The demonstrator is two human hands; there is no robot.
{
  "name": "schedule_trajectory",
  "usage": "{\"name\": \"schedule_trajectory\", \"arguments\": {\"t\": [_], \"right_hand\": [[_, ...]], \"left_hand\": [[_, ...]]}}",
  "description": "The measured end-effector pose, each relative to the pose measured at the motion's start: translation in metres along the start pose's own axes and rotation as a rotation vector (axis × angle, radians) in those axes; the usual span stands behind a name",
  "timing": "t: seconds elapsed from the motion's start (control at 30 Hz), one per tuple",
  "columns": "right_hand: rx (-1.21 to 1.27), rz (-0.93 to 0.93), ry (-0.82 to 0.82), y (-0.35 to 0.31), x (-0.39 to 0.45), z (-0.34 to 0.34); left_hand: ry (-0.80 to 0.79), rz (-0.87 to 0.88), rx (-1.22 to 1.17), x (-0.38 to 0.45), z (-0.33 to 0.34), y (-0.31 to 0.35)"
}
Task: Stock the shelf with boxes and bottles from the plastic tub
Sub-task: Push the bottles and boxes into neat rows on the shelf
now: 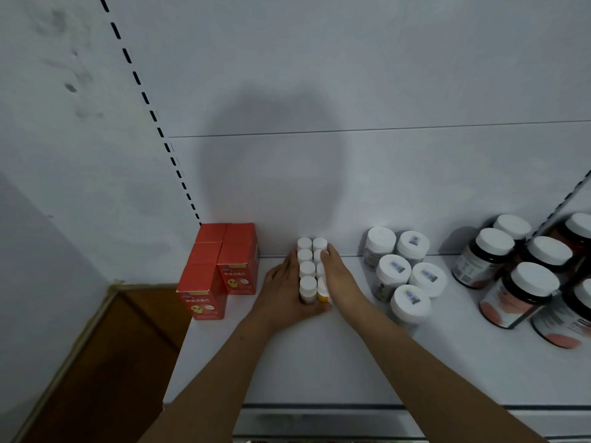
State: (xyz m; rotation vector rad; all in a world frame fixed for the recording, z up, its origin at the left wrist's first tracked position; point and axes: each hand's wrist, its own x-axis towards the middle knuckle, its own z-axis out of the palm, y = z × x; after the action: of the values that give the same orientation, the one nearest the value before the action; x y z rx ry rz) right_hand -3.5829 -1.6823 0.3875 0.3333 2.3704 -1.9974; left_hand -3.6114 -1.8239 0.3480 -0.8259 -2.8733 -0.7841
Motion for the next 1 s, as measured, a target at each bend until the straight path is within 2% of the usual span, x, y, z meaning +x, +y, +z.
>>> {"name": "schedule_trajectory", "arguments": {"t": [0.1,0.27,0.37,0.57,0.8,1.0], "right_hand": [[-0.013,0.010,-0.009,-0.004,-0.015,-0.005],[-0.235,-0.138,0.012,0.014,-0.045,-0.012],[-0.339,-0.127,-0.010,0.023,-0.051,-0.009],[-0.531,-0.226,0.039,0.033,-0.047,-0.003],[-0.521,-0.229,0.071,0.038,-0.044,-0.001],[-0.374,-0.247,0.112,0.014,-0.083,-0.021]], "left_hand": [[-0.009,-0.014,0.017,-0.001,-0.001,0.002],[-0.124,-0.084,0.109,-0.002,0.006,-0.005],[-0.110,-0.093,0.106,-0.002,0.006,-0.005],[-0.140,-0.087,0.093,-0.002,0.000,0.001],[-0.162,-0.122,0.081,-0.003,-0.004,0.003],[-0.047,-0.256,-0.097,-0.035,-0.009,0.008]]}}
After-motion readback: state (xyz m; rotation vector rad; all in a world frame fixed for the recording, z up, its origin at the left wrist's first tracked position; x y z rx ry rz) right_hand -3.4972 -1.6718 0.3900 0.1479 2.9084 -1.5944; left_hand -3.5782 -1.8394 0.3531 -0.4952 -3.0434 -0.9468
